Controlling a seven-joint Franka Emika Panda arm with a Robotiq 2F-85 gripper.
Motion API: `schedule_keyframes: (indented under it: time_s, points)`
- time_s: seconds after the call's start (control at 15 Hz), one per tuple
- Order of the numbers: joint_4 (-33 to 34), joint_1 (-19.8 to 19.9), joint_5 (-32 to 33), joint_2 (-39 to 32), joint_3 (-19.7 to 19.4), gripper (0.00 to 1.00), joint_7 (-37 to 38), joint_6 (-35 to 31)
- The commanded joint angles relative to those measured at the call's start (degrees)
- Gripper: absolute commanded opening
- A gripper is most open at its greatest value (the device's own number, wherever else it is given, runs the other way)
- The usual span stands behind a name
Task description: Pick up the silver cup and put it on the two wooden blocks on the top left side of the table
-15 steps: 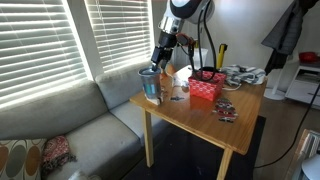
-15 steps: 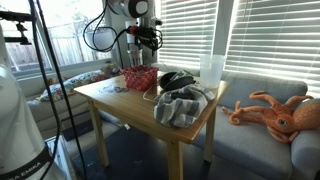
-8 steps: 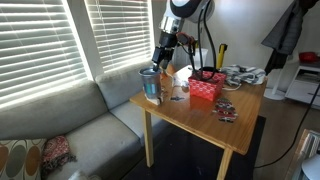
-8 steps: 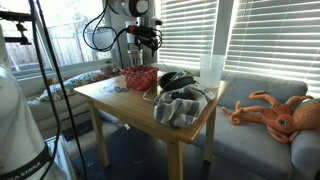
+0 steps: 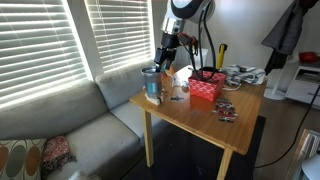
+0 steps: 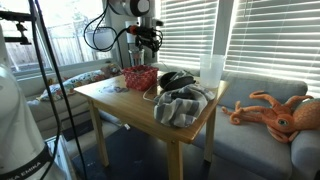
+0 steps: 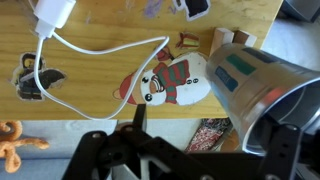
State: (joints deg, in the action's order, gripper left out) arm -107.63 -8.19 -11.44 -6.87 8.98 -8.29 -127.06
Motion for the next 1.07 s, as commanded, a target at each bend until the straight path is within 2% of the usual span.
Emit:
schedule_keyframes:
  time_s: [0.0, 0.8, 1.0]
  points:
    - [1.1, -0.2, 0.8, -0.1, 0.2, 1.0, 0.9, 1.4]
    - [2.2, -0.4, 0.2, -0.1, 0.7, 1.0, 0.2, 1.4]
    - [1.8, -0.2, -1.6, 1.0, 1.0, 1.0, -1.1, 1.1]
